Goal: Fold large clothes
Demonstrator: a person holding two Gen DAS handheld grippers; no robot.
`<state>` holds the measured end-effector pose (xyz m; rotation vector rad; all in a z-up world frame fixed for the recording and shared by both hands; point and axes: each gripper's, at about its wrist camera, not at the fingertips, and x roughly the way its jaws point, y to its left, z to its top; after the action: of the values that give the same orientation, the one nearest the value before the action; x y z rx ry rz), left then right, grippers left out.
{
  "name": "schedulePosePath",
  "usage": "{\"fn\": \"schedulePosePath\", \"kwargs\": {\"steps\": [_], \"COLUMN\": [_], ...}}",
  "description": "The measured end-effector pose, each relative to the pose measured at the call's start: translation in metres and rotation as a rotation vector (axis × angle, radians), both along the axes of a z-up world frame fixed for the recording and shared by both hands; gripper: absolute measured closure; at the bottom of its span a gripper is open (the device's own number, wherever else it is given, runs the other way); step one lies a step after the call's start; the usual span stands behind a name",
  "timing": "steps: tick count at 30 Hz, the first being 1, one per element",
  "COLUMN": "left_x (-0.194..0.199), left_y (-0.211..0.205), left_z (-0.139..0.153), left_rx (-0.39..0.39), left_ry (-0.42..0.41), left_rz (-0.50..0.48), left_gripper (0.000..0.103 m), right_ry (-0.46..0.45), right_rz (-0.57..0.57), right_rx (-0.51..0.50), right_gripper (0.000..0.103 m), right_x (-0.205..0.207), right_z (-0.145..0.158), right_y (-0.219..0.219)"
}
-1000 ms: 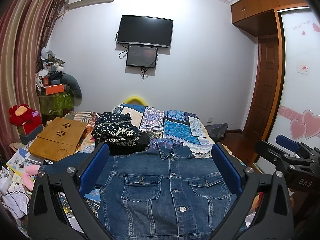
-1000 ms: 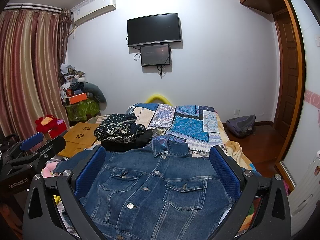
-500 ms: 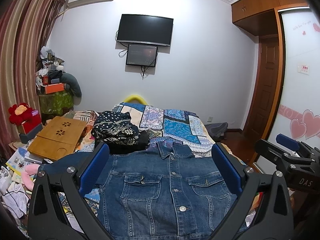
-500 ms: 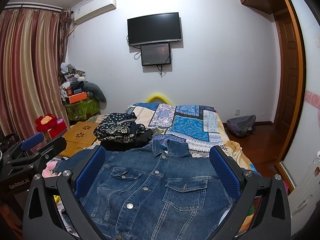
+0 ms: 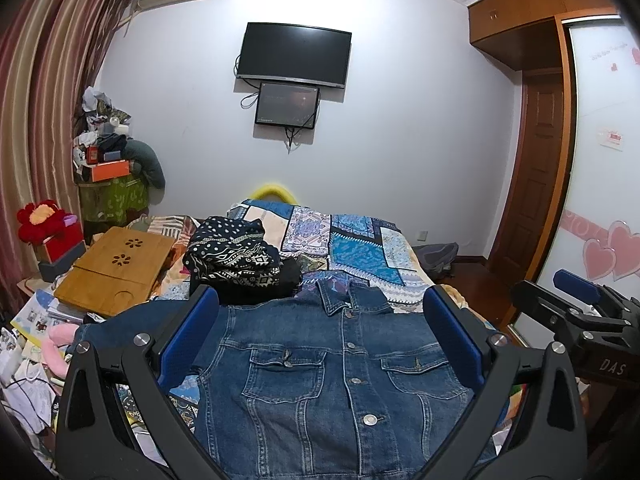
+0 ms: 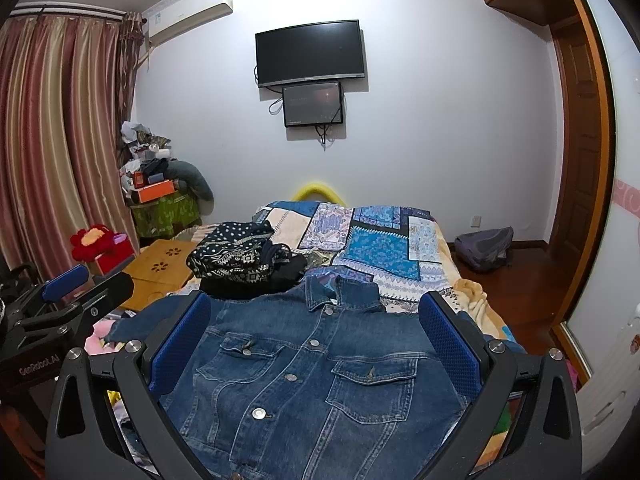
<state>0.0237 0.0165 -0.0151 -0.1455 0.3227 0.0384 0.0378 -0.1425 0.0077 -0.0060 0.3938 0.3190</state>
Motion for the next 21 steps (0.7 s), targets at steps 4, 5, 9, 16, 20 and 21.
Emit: {"fn": "schedulePosePath", "kwargs": {"steps": [4, 5, 9, 16, 20, 21], "left_x": [0.010, 0.014, 0.028, 0.061, 0.081, 0.088], "left_y": [0.008, 0.011, 0.033, 0.094, 0.138, 0.150], "left_z": [-0.002, -0.002, -0.004, -0.020, -0.045, -0.054], "left_rx": [-0.005, -0.007, -0.011, -0.046, -0.037, -0.033], "left_ry": [0.006, 0.008, 0.015, 0.066, 0.129, 0.161], "left_rz": [0.026, 0.037, 0.099, 0.265, 0.389, 0.419], "left_gripper": [0.000, 0.000, 0.000, 0.000, 0.000, 0.000], "right_ry": [0.013, 0.015, 0.031, 0.083, 0.140, 0.150], "right_rz": [-0.002, -0.002, -0.007, -0.023, -0.027, -0.031], "right_rx": [-0.006, -0.008, -0.013, -0.010, -0.001, -0.007], "right_gripper": [0.000, 0.000, 0.000, 0.000, 0.000, 0.000], "right_x": [0.008, 0.009, 0.022, 0.049, 0.071, 0.075], "right_z": [-0.002, -0.002, -0.005, -0.016, -0.026, -0.029], "right_y": [0.001, 0.002, 0.003, 0.003, 0.005, 0.005]}}
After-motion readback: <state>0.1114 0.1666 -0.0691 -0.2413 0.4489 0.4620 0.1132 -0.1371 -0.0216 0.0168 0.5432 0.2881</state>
